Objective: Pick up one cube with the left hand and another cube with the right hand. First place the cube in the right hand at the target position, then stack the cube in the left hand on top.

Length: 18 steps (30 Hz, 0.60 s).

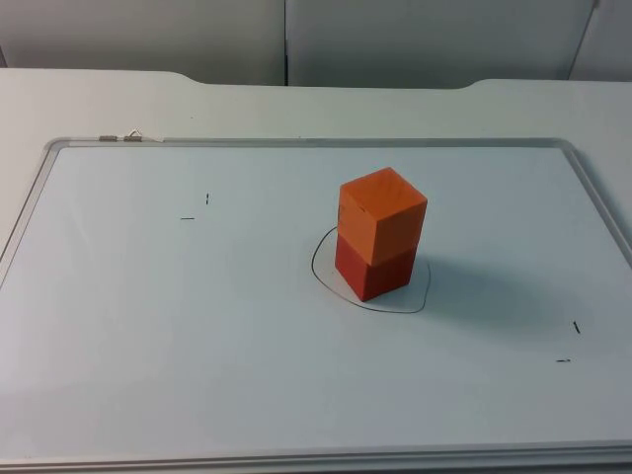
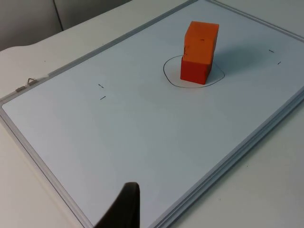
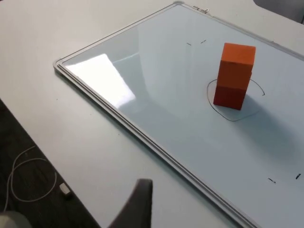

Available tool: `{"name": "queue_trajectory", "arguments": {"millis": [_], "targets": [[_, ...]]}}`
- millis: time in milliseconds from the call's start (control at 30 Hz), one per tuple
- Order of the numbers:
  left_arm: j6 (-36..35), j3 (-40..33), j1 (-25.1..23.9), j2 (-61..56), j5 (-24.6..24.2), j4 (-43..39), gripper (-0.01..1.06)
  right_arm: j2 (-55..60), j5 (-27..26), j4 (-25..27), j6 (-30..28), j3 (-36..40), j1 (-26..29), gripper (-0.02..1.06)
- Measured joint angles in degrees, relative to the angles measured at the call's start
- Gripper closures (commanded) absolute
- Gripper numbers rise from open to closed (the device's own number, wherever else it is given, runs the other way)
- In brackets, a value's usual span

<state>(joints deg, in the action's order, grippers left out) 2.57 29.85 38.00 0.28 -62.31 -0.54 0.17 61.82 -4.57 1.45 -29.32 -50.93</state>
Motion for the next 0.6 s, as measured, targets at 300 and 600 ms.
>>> {"name": "queue_trajectory", "arguments": {"millis": [300, 600], "targets": [[0.0, 0.0, 0.0, 0.0, 0.0, 0.0, 0.0, 0.0, 0.0, -0.1, 0.4, 0.0, 0.0, 0.15], [-0.1, 0.0, 0.0, 0.0, 0.0, 0.0, 0.0, 0.0, 0.0, 0.0, 0.0, 0.0, 0.0, 0.15]]}}
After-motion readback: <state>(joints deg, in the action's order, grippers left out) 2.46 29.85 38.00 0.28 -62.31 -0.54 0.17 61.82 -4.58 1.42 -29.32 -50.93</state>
